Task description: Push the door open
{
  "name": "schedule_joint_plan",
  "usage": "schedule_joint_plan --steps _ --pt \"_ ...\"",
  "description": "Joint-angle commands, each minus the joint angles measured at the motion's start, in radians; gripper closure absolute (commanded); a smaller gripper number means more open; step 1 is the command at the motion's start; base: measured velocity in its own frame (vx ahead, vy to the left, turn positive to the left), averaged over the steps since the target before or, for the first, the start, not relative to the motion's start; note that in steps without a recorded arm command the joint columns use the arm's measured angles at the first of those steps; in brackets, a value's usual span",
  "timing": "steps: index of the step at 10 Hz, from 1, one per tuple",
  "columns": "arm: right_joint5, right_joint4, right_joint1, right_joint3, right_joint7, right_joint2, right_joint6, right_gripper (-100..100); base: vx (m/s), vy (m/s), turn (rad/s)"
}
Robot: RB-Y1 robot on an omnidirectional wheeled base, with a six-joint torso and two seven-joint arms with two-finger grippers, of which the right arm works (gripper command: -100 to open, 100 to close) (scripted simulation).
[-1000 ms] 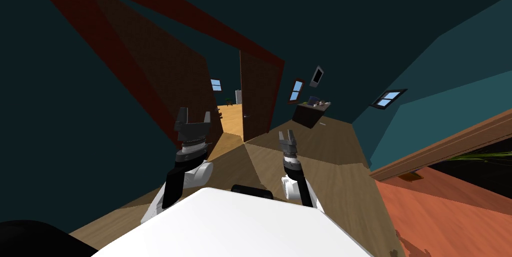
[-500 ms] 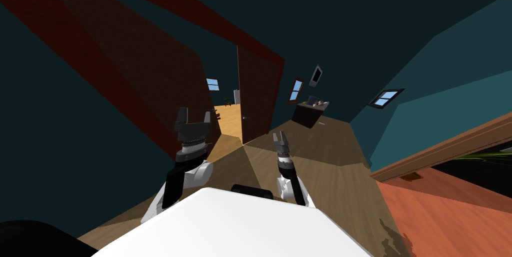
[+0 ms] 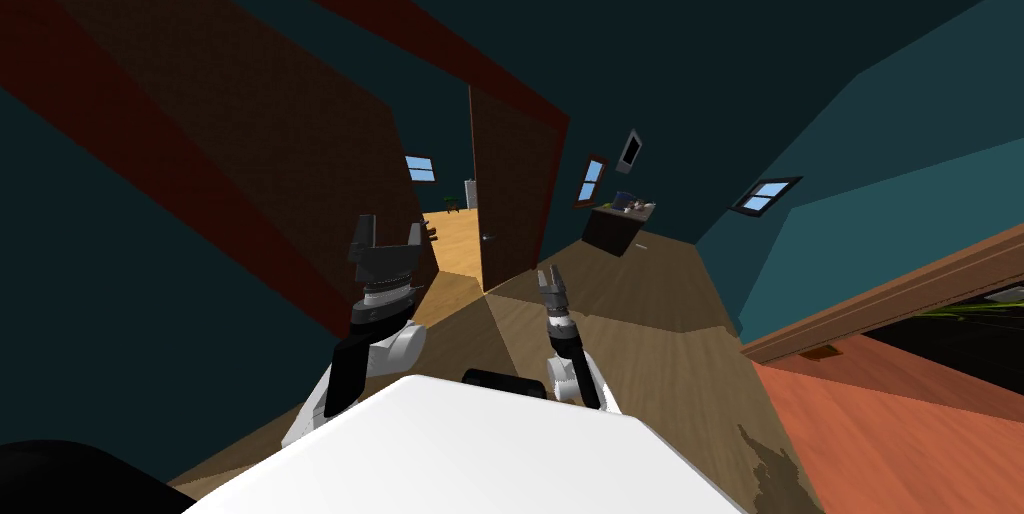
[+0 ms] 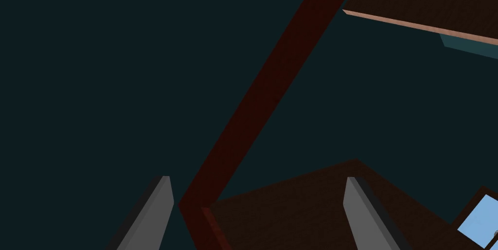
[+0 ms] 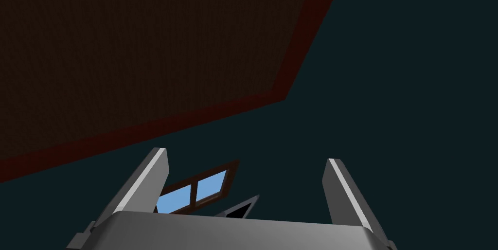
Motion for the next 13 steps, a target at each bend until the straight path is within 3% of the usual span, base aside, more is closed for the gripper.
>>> schedule_joint_plan --steps 1,2,10,13 --pt "0.000 0.029 -0.011 0.017 -0.002 -0.004 -0.002 -100 0.096 0.024 -0.034" --pt "0.000 0.066 -0.025 0.039 -0.002 -0.006 -0.005 -100 0.128 0.050 -0.056" --pt "0.003 0.215 -0.080 0.128 -0.005 -0.011 -0.020 -100 0.108 0.030 -0.040" --pt "0.004 0.308 -0.115 0.183 -0.006 -0.014 -0.029 -100 0.155 0.050 -0.058"
